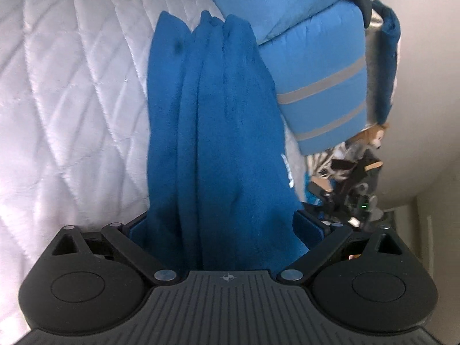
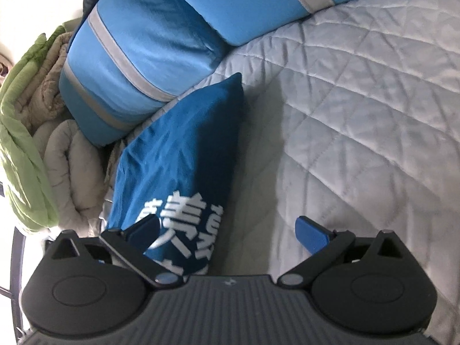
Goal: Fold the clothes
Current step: 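Grasp the folded sweatshirt end with the left tool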
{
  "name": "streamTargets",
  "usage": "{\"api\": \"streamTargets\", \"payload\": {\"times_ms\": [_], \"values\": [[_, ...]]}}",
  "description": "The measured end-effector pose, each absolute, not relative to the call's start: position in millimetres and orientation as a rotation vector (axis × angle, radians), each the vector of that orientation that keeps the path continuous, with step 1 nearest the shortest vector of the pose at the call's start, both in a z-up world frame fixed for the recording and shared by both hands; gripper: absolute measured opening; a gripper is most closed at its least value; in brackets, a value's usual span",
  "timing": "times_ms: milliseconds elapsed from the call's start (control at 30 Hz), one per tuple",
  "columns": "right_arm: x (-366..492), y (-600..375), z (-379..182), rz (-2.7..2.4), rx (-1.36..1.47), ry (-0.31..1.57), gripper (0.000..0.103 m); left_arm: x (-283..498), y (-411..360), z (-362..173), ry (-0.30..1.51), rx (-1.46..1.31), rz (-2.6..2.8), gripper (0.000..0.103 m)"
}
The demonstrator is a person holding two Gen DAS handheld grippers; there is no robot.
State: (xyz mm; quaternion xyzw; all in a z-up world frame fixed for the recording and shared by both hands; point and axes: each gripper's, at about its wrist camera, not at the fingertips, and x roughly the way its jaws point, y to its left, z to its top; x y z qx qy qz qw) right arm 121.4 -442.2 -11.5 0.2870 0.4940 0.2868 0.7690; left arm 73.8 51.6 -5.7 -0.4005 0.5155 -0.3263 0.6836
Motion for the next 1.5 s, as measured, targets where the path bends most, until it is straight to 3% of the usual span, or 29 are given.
{"api": "streamTargets", "payload": {"times_ms": [233, 433, 700, 1200, 1267, 1300, 1367, 1500], "values": [[151.2, -428.5, -26.1, 0.672, 0.705, 1.096, 0.103, 76.9, 48.8, -12.4, 1.140, -0.967, -0.764, 0.099], [178.2, -421.5, -42.1, 0.697, 0.808, 1.091, 0.103, 78.5, 43.5, -9.6, 1.164, -0.916, -0.734, 0.089], [214.1, -405.5, -52.5, 0.744, 0.923, 1.062, 0.103, 79.5, 47.6, -12.1, 1.173, -0.915, -0.735, 0.086], [238.6, -367.3, -54.7, 0.827, 0.834, 1.023, 0.099, 78.0, 40.4, -10.2, 1.161, -0.884, -0.719, 0.086], [239.4, -368.2, -57.4, 0.825, 0.848, 1.025, 0.094, 77.6, 41.8, -10.6, 1.165, -0.886, -0.705, 0.079], [240.3, -369.7, -59.8, 0.818, 0.866, 1.029, 0.088, 76.9, 42.2, -10.9, 1.169, -0.887, -0.689, 0.074], [242.2, -372.7, -64.7, 0.804, 0.903, 1.037, 0.074, 74.6, 43.0, -11.7, 1.174, -0.890, -0.659, 0.056], [245.0, -377.7, -70.8, 0.795, 0.912, 1.071, 0.050, 65.8, 38.2, -8.5, 1.159, -0.877, -0.620, 0.043]]}}
